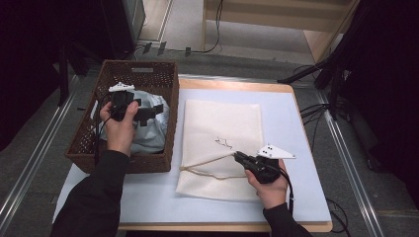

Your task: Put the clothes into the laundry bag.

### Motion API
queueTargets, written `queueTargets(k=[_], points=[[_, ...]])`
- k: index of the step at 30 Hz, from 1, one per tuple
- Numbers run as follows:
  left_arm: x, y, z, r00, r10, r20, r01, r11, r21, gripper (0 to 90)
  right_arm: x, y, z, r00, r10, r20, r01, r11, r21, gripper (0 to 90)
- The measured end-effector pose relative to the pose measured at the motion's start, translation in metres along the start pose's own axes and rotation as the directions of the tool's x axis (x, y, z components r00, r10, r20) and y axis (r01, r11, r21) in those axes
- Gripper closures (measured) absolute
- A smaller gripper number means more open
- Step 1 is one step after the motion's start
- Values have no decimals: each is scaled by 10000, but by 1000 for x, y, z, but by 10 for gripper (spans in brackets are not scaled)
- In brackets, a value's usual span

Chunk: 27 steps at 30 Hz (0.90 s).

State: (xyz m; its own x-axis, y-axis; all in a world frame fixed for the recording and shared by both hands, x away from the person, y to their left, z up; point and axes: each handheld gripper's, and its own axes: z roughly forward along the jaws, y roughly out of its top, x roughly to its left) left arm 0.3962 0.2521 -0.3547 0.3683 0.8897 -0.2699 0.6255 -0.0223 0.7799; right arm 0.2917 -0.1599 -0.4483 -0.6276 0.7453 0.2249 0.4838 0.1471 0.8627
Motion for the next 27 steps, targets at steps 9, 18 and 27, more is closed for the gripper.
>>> queueTargets(k=[9, 18, 27], points=[[35, -7, 21, 9975, -389, -595, 446, 9942, 982, 8, 0, -1, 0, 10000, -18, -25, 18, 10000, 19, 866], [48, -9, 30, 9884, -730, -1333, 927, 9846, 1479, 8, -1, -1, 0, 10000, -37, -37, 37, 10000, -3, 865], [63, -18, 40, 9776, -1519, -1454, 1823, 9568, 2263, 8, -1, -2, 0, 10000, -16, -53, 16, 10000, 38, 864]])
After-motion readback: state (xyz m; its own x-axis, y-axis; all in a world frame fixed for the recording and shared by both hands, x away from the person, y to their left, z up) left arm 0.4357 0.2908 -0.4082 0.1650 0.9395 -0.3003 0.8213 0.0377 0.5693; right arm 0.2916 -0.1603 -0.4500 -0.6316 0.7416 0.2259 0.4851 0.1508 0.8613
